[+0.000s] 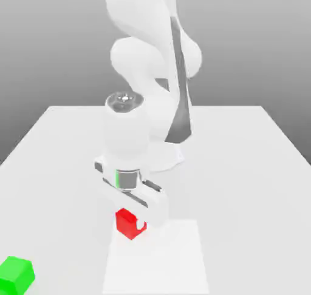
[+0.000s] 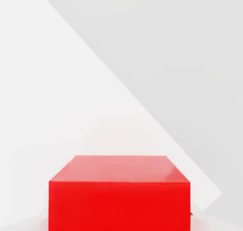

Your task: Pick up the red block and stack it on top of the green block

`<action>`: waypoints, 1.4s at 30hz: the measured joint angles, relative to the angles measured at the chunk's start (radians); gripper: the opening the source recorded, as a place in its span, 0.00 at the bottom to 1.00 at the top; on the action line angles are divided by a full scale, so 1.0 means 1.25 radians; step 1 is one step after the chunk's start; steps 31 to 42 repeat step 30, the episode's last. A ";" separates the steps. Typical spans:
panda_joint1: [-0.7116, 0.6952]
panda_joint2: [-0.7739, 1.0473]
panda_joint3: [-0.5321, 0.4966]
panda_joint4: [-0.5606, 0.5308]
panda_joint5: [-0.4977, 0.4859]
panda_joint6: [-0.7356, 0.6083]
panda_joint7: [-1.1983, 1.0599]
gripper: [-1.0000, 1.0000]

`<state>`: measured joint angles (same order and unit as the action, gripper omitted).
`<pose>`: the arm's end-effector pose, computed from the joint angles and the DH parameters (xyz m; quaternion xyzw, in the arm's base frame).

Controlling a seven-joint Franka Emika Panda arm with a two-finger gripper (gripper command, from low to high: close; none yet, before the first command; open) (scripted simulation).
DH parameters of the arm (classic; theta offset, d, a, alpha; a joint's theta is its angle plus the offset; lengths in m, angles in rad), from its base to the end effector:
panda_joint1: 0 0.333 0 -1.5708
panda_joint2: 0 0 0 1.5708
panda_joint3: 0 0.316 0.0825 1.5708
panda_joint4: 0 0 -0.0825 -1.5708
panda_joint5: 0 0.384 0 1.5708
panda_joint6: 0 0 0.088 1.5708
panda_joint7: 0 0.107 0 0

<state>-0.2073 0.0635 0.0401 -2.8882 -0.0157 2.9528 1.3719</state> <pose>0.3394 -0.0558 0.1747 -0.7235 0.6903 -0.0006 0.0002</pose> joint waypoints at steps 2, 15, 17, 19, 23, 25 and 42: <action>0.006 -0.057 -0.001 -0.008 0.012 -0.049 -0.009 0.00; -0.110 0.045 -0.053 0.293 0.015 -0.250 -0.283 0.00; -0.131 0.076 -0.060 0.351 0.020 -0.276 -0.337 0.00; -0.155 0.107 -0.067 0.409 0.025 -0.303 -0.392 0.00; -0.197 0.179 -0.079 0.506 0.039 -0.329 -0.485 0.00; -0.204 0.232 -0.077 0.518 0.045 -0.288 -0.498 0.00; -0.207 0.276 -0.075 0.523 0.049 -0.248 -0.503 1.00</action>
